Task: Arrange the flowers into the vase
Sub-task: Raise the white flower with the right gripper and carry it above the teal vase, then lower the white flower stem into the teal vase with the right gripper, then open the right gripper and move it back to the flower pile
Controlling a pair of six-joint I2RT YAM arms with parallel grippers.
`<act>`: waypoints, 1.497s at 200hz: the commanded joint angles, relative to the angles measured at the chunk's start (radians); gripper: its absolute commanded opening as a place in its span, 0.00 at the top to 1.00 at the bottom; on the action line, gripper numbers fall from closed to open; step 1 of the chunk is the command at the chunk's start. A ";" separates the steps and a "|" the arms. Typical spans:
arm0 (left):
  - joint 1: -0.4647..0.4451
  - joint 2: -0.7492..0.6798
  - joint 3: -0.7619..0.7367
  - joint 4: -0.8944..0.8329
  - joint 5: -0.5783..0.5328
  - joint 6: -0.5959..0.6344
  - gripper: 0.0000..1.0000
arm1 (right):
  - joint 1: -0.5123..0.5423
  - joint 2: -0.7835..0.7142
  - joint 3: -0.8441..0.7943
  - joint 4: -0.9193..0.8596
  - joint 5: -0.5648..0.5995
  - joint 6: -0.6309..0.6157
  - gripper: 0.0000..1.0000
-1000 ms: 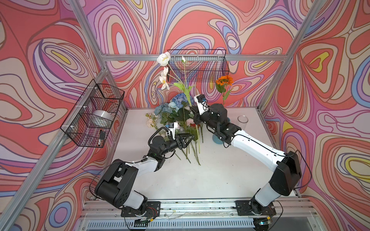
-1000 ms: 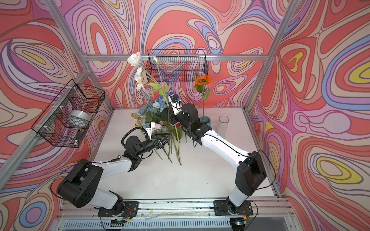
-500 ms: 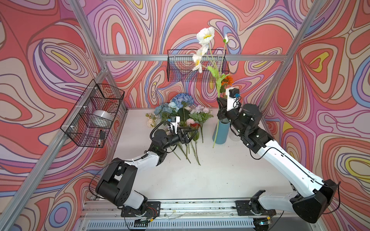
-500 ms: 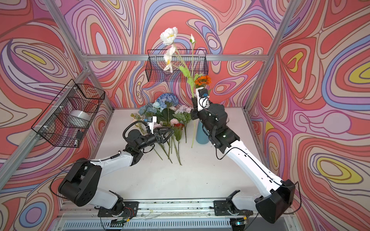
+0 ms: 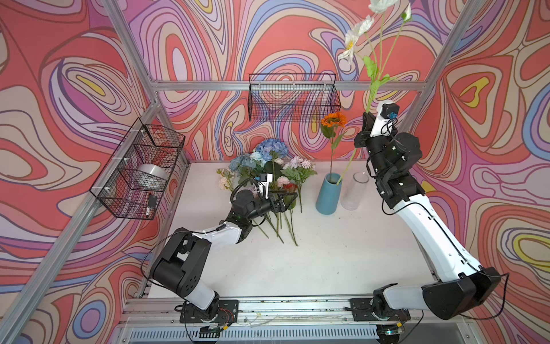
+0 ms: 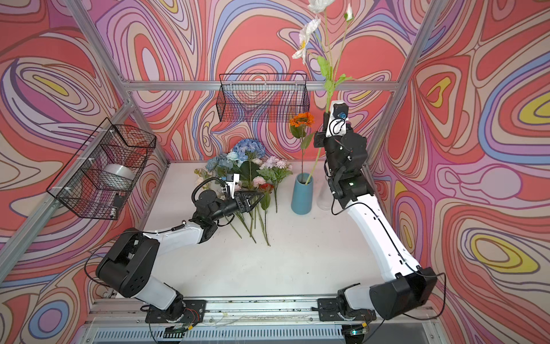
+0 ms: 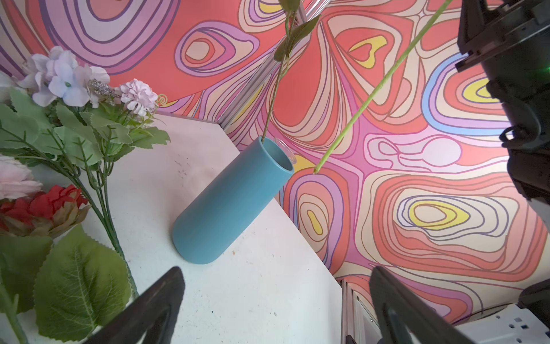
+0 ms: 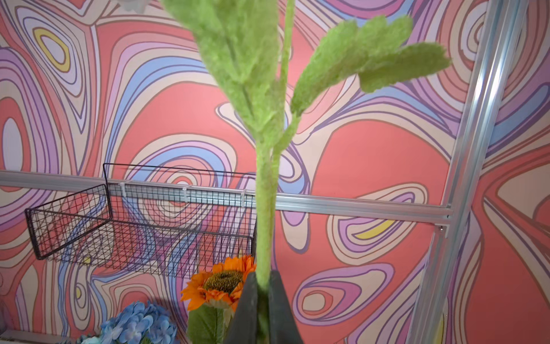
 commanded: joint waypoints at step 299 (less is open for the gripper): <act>0.046 -0.216 -0.044 -0.377 -0.324 0.125 0.00 | -0.013 -0.117 -0.576 -0.069 -0.295 0.319 0.46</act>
